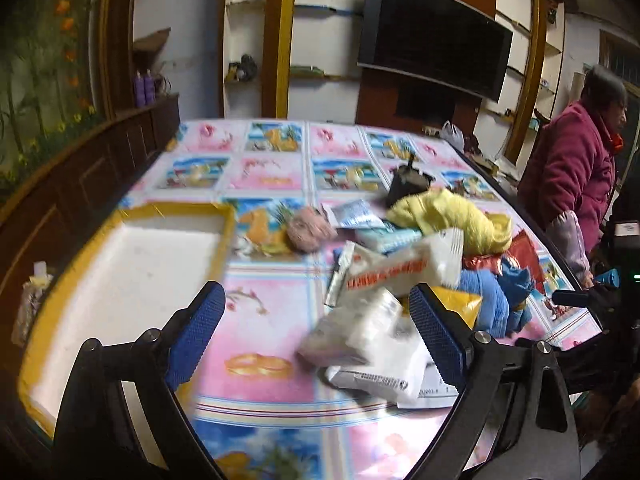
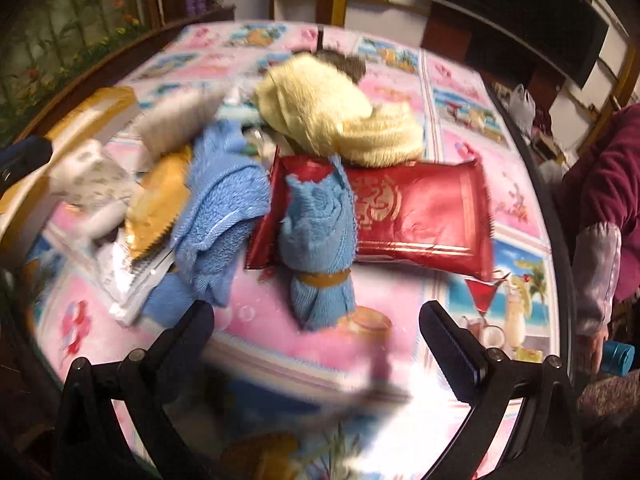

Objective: Organize soft objects
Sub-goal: 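Move both open tools over the pile of items on the table, then grasp the bird-print tissue pack with left tool while right grasps a white plastic packet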

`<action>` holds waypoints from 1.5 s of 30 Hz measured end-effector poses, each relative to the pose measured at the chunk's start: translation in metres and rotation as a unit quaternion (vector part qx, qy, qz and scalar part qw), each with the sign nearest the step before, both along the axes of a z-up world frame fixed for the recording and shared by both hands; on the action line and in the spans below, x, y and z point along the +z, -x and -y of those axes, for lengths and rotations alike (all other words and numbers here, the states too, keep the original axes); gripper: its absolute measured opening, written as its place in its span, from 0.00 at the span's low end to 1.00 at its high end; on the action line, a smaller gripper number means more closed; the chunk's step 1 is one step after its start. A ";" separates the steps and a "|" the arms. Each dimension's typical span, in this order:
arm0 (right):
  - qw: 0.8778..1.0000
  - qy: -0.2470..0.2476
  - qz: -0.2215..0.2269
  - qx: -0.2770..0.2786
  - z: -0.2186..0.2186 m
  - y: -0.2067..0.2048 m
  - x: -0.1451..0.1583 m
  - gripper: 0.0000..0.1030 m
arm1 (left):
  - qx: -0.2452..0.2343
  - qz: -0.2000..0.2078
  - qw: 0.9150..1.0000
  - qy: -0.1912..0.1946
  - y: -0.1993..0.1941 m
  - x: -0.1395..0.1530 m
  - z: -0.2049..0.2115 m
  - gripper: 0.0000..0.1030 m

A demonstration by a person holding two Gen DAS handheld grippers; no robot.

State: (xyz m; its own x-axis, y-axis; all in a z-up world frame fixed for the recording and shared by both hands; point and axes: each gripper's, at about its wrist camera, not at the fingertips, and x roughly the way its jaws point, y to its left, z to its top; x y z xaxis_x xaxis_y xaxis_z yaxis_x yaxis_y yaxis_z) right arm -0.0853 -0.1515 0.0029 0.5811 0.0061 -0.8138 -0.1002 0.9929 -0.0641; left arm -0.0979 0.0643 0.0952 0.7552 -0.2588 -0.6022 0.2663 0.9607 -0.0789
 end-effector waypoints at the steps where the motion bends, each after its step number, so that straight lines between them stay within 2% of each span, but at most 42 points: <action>1: 0.999 -0.017 0.030 0.007 0.003 0.013 0.010 0.99 | -0.004 -0.004 1.000 0.006 -0.004 0.004 -0.004 0.91; 3: 0.995 -0.046 0.089 0.014 0.009 0.036 0.024 1.00 | -0.006 -0.018 0.999 0.027 -0.010 0.004 -0.017 0.91; 5: 0.993 -0.047 0.110 0.005 0.013 0.037 0.028 1.00 | -0.016 -0.038 0.998 0.049 -0.013 0.001 -0.024 0.91; 8: 0.993 -0.031 0.112 -0.005 0.017 0.031 0.028 0.99 | -0.029 -0.064 0.996 0.055 -0.015 -0.008 -0.021 0.91; 13: 0.991 -0.075 0.111 -0.009 0.034 0.035 0.029 0.99 | -0.038 -0.101 0.993 0.044 -0.019 -0.029 -0.009 0.91; 18: 0.990 -0.085 0.108 -0.010 0.042 0.034 0.027 0.99 | -0.027 -0.143 0.989 0.035 -0.026 -0.046 0.001 0.91; 22: 0.990 -0.091 0.103 -0.007 0.039 0.030 0.022 0.99 | -0.014 -0.157 0.986 0.045 -0.042 -0.054 0.007 0.91; 26: 0.990 -0.098 0.097 -0.004 0.035 0.024 0.020 0.99 | -0.013 -0.182 0.983 0.014 -0.058 -0.072 0.020 0.90; 28: 0.991 -0.097 0.095 -0.001 0.032 0.022 0.021 0.99 | -0.017 -0.186 0.982 0.028 -0.055 -0.077 0.017 0.68; 31: 0.991 -0.096 0.094 0.007 0.026 0.021 0.026 0.99 | -0.019 -0.183 0.982 0.041 -0.048 -0.076 0.006 0.58; 34: 0.990 -0.108 0.092 0.026 0.016 0.014 0.035 0.99 | -0.016 -0.191 0.980 0.049 -0.048 -0.078 -0.002 0.57; 39: 0.981 -0.160 0.067 0.086 -0.019 -0.018 0.052 0.99 | -0.012 -0.189 0.979 0.069 -0.057 -0.077 -0.006 0.57; 43: 0.979 -0.148 0.038 0.135 -0.064 -0.059 0.056 0.99 | -0.005 -0.174 0.983 0.062 -0.062 -0.079 -0.001 0.58; 44: 0.980 -0.137 0.028 0.144 -0.076 -0.071 0.055 0.95 | -0.004 -0.170 0.983 0.064 -0.062 -0.079 -0.002 0.57; 45: 0.981 -0.123 0.018 0.151 -0.087 -0.083 0.053 0.91 | -0.002 -0.168 0.984 0.067 -0.062 -0.079 -0.003 0.52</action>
